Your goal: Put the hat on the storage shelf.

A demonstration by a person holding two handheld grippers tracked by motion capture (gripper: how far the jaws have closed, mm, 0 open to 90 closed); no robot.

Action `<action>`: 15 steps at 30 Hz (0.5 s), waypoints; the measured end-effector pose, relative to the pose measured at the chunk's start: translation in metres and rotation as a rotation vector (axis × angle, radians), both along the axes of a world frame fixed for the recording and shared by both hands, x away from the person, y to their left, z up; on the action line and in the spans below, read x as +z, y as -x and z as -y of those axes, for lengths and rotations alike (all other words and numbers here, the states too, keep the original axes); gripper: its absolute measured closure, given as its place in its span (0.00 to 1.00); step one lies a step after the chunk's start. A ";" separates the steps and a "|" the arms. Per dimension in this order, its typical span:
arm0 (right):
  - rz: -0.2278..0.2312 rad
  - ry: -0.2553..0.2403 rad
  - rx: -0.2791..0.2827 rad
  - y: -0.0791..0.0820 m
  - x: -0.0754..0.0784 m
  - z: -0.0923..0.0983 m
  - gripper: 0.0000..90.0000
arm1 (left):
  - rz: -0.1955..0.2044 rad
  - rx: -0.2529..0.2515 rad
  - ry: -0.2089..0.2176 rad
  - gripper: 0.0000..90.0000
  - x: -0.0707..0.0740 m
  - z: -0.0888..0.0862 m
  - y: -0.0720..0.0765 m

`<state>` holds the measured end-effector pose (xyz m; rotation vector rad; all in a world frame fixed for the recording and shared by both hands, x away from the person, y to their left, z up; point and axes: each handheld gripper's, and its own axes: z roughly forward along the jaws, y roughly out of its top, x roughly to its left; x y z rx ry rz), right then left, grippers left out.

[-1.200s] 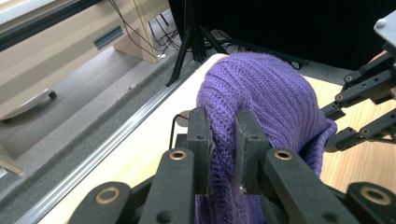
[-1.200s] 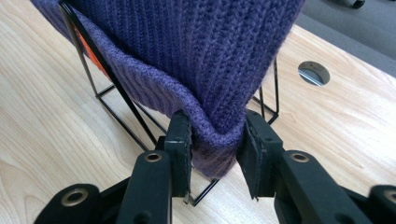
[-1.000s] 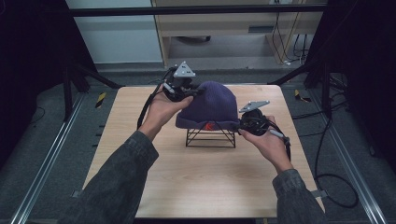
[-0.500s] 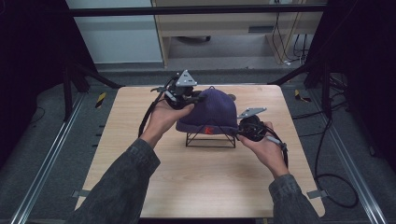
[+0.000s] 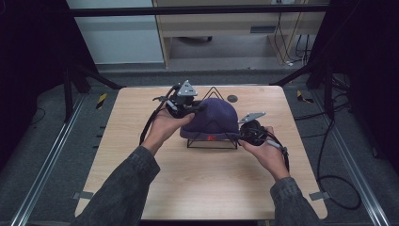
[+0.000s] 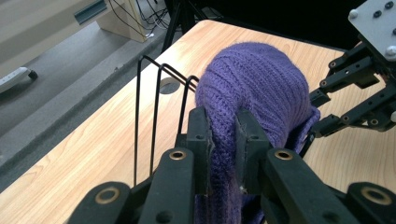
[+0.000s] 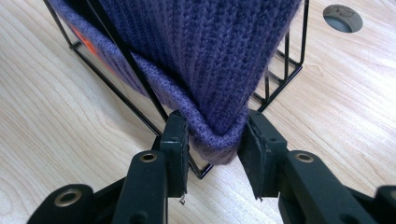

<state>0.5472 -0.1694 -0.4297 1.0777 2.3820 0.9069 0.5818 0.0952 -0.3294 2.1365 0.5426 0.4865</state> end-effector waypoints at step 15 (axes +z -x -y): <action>-0.024 0.010 -0.030 0.005 -0.004 0.001 0.54 | -0.019 0.021 0.008 0.71 -0.020 -0.005 0.008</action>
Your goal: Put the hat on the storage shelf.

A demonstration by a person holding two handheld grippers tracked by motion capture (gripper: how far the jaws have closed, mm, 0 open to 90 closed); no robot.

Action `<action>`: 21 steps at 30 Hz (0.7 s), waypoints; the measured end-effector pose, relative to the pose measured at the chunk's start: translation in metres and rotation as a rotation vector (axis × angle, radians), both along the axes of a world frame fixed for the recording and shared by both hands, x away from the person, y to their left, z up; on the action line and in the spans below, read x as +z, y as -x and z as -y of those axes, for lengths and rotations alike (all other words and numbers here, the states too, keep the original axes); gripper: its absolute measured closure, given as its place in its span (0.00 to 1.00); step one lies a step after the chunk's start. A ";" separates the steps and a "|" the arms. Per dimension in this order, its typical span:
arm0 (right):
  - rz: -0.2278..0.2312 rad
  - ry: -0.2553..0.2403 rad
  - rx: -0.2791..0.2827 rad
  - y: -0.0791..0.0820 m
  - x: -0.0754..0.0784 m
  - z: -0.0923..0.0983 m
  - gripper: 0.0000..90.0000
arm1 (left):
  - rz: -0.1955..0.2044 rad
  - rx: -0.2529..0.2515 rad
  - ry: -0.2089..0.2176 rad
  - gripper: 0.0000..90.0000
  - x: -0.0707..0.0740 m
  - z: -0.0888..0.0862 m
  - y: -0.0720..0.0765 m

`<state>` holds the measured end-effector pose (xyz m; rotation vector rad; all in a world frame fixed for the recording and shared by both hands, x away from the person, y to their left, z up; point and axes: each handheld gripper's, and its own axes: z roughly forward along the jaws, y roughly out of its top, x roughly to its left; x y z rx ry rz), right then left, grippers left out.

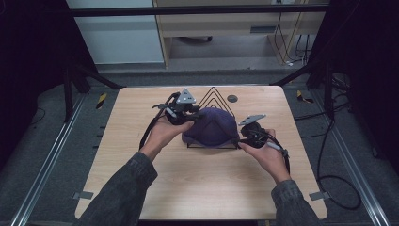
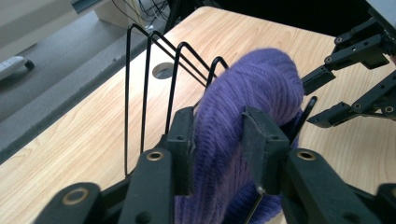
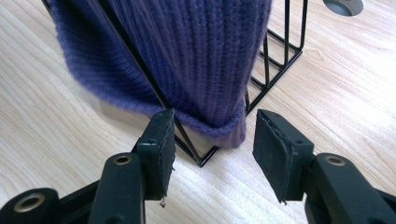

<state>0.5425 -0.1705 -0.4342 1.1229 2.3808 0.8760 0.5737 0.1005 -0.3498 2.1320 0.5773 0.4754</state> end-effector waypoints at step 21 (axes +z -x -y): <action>0.055 -0.042 -0.026 0.022 0.008 0.006 0.44 | 0.047 0.013 0.016 0.45 0.012 -0.011 0.028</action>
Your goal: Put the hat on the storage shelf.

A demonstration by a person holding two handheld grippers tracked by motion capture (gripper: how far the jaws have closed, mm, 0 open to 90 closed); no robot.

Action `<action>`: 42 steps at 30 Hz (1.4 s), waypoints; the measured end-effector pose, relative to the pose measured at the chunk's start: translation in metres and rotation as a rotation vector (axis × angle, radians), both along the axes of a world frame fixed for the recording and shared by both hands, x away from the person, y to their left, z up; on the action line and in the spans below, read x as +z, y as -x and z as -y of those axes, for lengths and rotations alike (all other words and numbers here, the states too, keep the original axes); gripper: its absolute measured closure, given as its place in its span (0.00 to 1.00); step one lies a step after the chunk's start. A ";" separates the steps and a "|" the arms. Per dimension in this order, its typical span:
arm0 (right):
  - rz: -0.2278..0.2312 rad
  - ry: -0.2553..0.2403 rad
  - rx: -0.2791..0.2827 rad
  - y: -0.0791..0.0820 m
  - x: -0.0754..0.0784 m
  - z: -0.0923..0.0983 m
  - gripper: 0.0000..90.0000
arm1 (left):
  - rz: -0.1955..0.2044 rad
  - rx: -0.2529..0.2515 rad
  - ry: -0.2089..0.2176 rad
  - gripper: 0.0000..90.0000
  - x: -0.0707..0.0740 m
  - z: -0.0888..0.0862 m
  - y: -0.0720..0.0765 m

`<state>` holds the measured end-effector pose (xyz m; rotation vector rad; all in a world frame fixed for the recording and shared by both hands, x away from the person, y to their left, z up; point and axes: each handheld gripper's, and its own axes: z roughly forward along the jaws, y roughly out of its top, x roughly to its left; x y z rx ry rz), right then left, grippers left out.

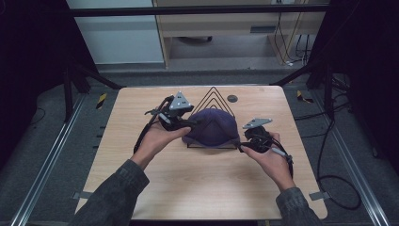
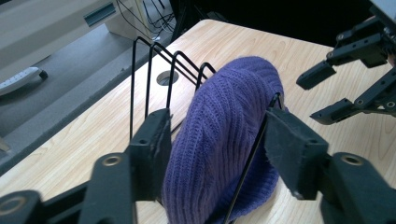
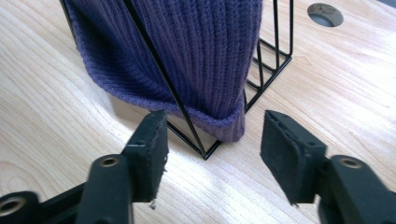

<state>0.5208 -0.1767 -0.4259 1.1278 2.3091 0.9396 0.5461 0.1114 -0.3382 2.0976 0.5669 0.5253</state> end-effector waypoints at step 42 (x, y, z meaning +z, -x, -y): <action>0.174 -0.060 0.007 0.066 0.012 -0.006 0.08 | -0.058 -0.036 -0.089 0.09 -0.027 0.001 0.071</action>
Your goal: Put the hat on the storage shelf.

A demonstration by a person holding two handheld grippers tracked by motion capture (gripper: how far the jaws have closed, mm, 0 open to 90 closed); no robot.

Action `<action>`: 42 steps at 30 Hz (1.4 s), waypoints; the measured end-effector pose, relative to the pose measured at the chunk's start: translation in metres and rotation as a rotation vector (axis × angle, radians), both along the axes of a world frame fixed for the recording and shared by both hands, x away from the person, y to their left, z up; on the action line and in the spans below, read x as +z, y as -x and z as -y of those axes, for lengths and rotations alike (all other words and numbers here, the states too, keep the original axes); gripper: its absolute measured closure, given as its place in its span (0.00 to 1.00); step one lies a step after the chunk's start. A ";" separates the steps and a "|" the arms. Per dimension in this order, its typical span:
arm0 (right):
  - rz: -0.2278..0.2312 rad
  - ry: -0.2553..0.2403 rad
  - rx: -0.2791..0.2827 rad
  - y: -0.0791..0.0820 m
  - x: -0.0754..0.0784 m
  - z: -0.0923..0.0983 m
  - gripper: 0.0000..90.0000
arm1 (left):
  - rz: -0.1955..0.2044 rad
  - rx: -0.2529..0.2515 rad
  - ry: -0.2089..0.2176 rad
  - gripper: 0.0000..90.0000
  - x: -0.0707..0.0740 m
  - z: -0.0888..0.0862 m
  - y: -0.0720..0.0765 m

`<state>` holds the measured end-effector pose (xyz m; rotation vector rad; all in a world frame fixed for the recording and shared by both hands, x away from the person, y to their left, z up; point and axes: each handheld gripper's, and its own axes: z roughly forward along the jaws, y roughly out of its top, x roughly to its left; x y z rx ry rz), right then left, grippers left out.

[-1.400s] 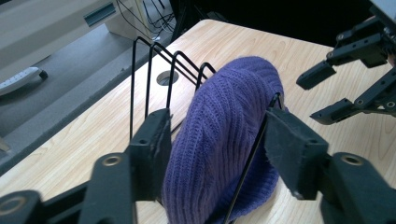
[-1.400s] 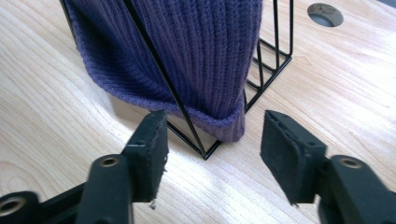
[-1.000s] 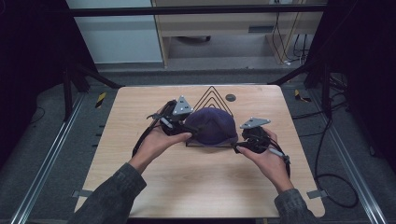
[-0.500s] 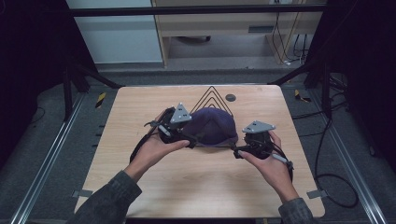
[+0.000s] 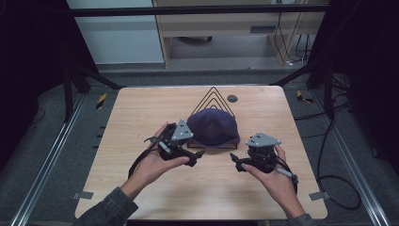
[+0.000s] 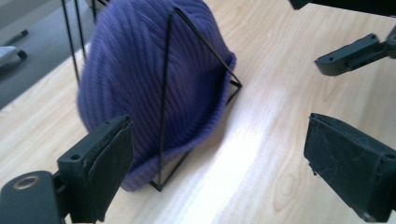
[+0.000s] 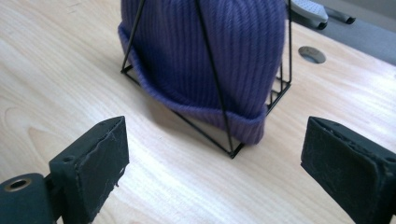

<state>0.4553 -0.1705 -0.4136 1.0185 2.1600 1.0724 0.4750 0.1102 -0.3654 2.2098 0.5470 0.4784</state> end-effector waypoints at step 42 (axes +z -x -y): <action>-0.052 -0.018 0.129 0.021 -0.034 -0.054 0.12 | -0.038 0.144 0.025 0.04 -0.070 -0.107 0.041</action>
